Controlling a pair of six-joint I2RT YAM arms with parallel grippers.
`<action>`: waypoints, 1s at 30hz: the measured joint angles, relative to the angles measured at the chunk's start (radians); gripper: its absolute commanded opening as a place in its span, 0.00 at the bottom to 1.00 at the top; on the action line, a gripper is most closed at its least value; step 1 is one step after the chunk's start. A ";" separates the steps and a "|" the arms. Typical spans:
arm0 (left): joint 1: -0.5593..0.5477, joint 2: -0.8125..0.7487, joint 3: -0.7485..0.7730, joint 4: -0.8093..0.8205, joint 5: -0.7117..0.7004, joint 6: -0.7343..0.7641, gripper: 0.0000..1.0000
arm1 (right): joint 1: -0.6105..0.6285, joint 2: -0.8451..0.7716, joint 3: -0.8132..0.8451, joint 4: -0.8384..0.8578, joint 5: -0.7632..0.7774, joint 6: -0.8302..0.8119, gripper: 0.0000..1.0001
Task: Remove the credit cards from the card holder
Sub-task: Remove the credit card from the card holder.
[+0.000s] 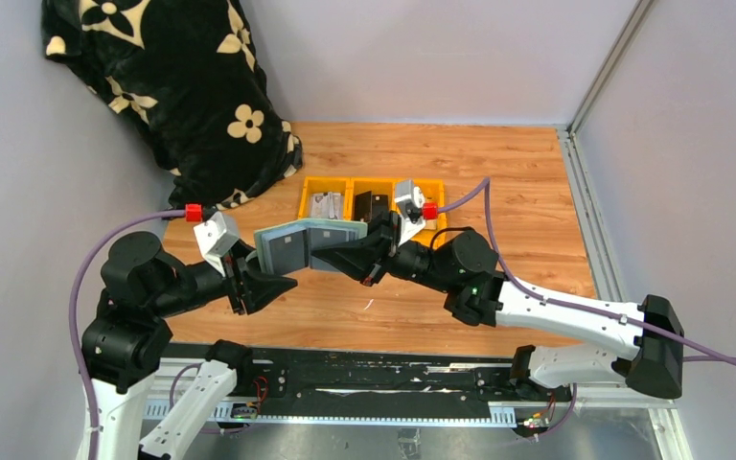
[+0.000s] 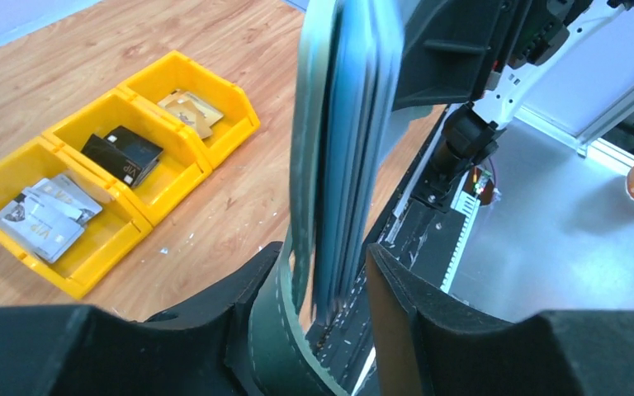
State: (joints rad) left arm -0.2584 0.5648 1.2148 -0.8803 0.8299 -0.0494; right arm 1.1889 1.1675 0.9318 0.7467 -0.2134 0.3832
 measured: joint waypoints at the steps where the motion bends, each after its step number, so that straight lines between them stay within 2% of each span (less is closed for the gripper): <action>1: 0.000 0.000 -0.004 0.008 0.000 -0.010 0.45 | 0.000 0.000 -0.006 0.027 0.001 0.020 0.00; 11: 0.000 -0.010 -0.018 0.128 0.078 -0.154 0.34 | 0.000 0.003 -0.034 0.135 0.005 0.117 0.00; 18: 0.000 0.000 0.005 0.187 0.130 -0.261 0.32 | 0.000 0.014 -0.040 0.188 0.004 0.153 0.00; 24: 0.000 0.030 0.013 0.251 0.138 -0.354 0.26 | -0.004 0.014 -0.046 0.232 0.004 0.175 0.00; 26: 0.000 0.041 0.021 0.251 0.132 -0.364 0.27 | -0.006 0.013 -0.051 0.241 0.005 0.178 0.00; 30: 0.000 0.053 0.038 0.250 0.090 -0.366 0.38 | -0.006 0.013 -0.062 0.248 0.004 0.181 0.00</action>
State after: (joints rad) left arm -0.2584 0.6174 1.2530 -0.6304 0.9195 -0.4156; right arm 1.1828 1.1805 0.8700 0.9951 -0.2092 0.5640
